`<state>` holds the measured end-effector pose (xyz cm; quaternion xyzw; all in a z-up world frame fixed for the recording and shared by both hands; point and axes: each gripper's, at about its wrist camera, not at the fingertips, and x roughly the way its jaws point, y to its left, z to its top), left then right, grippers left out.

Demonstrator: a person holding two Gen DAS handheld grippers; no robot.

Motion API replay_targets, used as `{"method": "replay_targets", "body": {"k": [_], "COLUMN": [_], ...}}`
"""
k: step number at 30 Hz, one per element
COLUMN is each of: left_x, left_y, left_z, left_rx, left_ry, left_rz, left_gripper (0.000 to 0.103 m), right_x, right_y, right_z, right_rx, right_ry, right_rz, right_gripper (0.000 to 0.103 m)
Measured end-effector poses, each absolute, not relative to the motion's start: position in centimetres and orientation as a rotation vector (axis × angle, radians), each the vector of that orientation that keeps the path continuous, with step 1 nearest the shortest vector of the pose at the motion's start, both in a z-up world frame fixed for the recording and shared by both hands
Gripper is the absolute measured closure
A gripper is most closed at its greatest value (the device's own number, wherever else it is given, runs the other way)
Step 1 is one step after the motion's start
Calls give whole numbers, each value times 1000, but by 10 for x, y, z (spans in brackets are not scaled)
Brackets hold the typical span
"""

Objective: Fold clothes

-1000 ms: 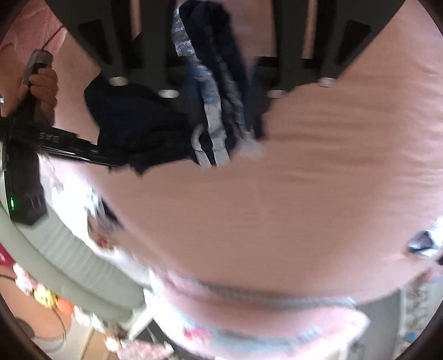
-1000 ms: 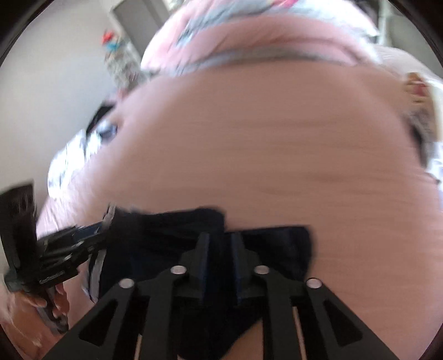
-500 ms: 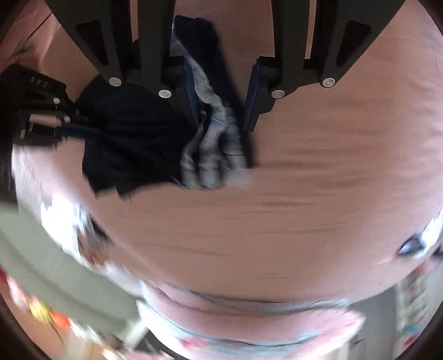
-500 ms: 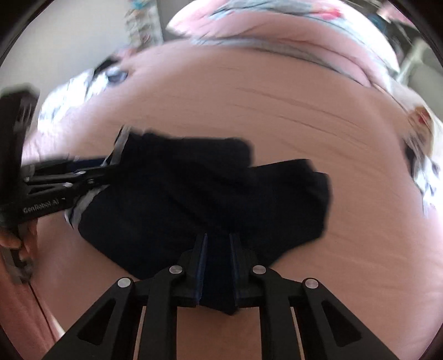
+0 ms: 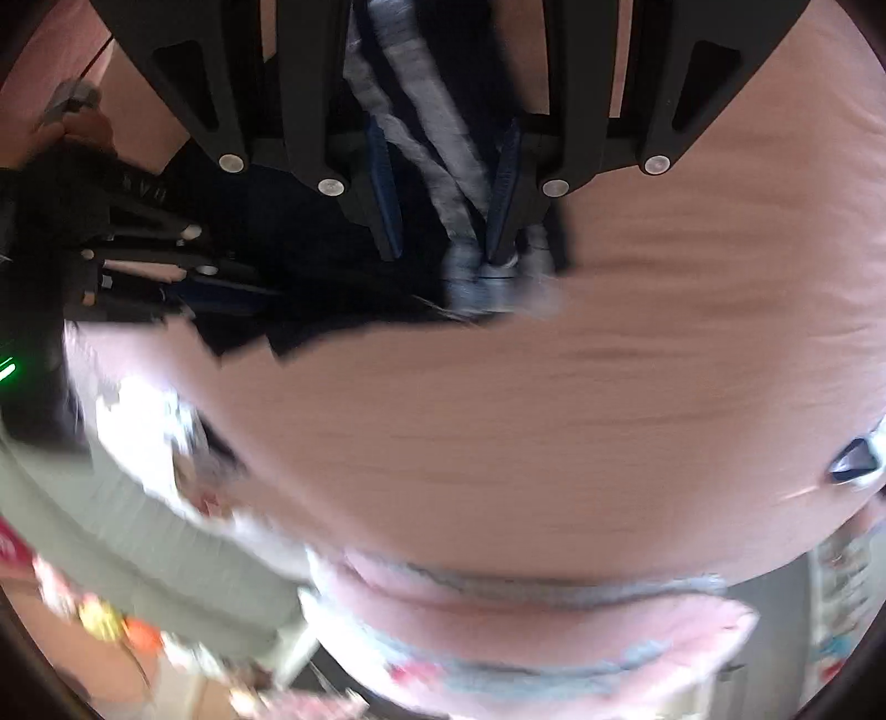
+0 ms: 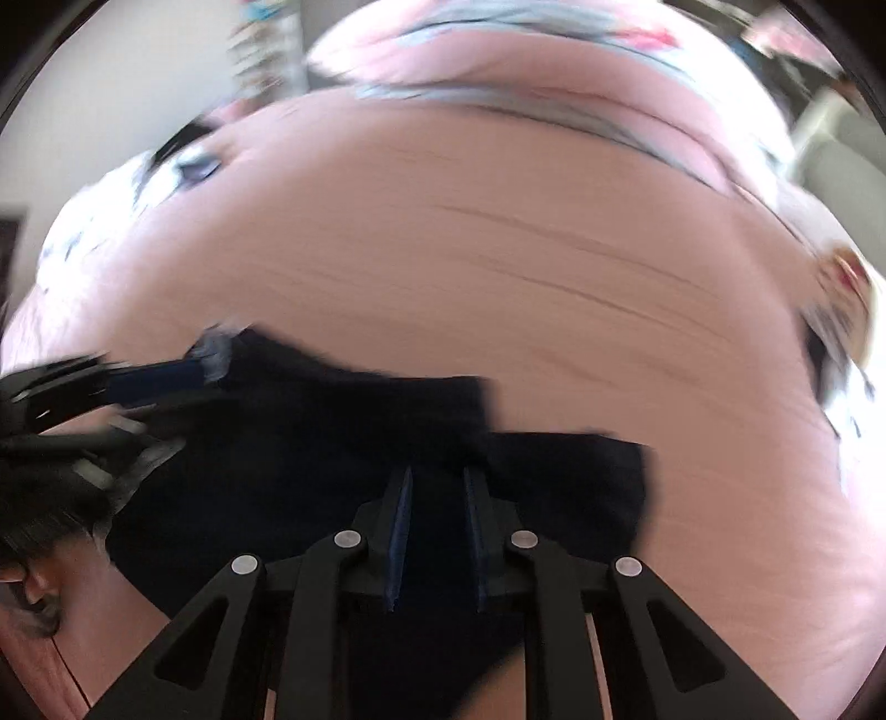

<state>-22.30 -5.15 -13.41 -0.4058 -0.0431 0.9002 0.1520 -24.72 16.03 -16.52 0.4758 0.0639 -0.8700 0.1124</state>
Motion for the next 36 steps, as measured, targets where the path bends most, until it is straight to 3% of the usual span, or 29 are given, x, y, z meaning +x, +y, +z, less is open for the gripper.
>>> {"method": "replay_targets", "body": {"k": [2, 6, 11, 15, 19, 24, 27, 30, 32, 34, 36], "left_x": [-219, -206, -192, -188, -179, -205, -223, -215, -206, -195, -196], "left_y": [-72, -81, -52, -82, -95, -58, -58, -90, -101, -111, -109], "left_z": [-129, -133, -141, -152, -130, -135, -159, -156, -150, -145, -156], "left_rx": [-1149, -1156, -1214, -1388, -1211, -1141, -1321, -1310, -1273, -1251, -1298], "left_ry": [-232, -334, -143, -266, -364, -160, -51, -281, -332, -384, -489], "left_rz": [2595, 2536, 2491, 2562, 2580, 2525, 2578, 2616, 2626, 2606, 2518], "left_gripper": [74, 74, 74, 72, 72, 72, 69, 66, 64, 53, 51], "right_x": [-243, -222, -204, -200, -212, -232, -237, -230, -223, -219, -221], "right_y": [184, 211, 160, 147, 153, 142, 165, 188, 204, 218, 223], "right_z": [-160, -146, -140, -147, -148, -161, -169, -154, -142, -141, -150], "right_rx": [1431, 1408, 1307, 1345, 1376, 1418, 1454, 1452, 1431, 1453, 1508], "right_ry": [113, -99, 64, 138, 79, 201, 140, 52, -47, -252, -380], "right_rz": [-2618, -2588, -2479, -2501, -2541, -2552, -2578, -2686, -2743, -2661, -2543], "right_gripper": [83, 83, 75, 75, 75, 75, 74, 68, 65, 54, 52]}}
